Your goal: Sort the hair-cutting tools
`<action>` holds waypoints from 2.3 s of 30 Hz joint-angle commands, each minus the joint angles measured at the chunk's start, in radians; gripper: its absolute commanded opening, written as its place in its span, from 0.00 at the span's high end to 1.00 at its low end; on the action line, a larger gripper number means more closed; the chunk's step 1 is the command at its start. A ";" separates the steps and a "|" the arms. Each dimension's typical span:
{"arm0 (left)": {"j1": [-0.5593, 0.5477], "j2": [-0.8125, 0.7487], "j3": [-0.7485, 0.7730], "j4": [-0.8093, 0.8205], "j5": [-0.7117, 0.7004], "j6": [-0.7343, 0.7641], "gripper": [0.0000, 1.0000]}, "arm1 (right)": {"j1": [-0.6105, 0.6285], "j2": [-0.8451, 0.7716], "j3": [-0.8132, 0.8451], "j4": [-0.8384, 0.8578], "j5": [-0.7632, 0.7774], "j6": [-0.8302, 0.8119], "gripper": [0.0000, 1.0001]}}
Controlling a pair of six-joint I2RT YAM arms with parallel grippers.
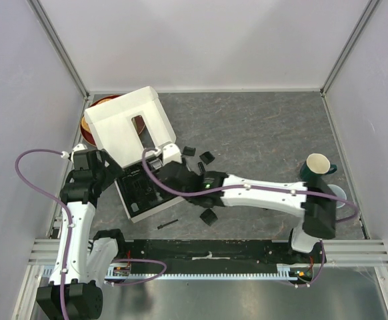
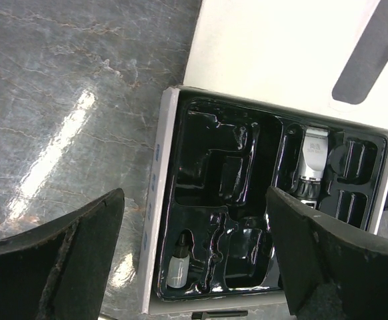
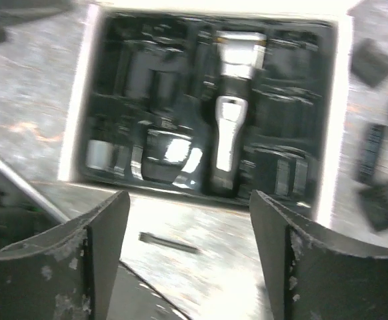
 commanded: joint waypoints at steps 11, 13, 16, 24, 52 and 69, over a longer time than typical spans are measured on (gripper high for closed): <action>0.000 0.026 0.003 0.071 0.115 0.079 0.05 | -0.146 -0.188 -0.284 -0.354 -0.126 -0.317 0.07; 0.000 0.025 0.001 0.071 0.117 0.084 0.05 | -0.164 -0.169 -0.295 -0.357 -0.164 -0.342 0.07; 0.000 0.025 0.001 0.072 0.120 0.084 0.05 | -0.177 -0.137 -0.292 -0.359 -0.198 -0.360 0.06; 0.000 0.022 -0.002 0.074 0.124 0.087 0.05 | -0.180 -0.051 -0.298 -0.322 -0.318 -0.393 0.09; 0.000 0.015 -0.005 0.075 0.131 0.087 0.05 | -0.180 0.090 -0.278 -0.332 -0.436 -0.311 0.50; -0.002 -0.001 -0.008 0.074 0.126 0.076 0.05 | -0.180 -0.103 -0.143 -0.303 -0.331 -0.215 0.63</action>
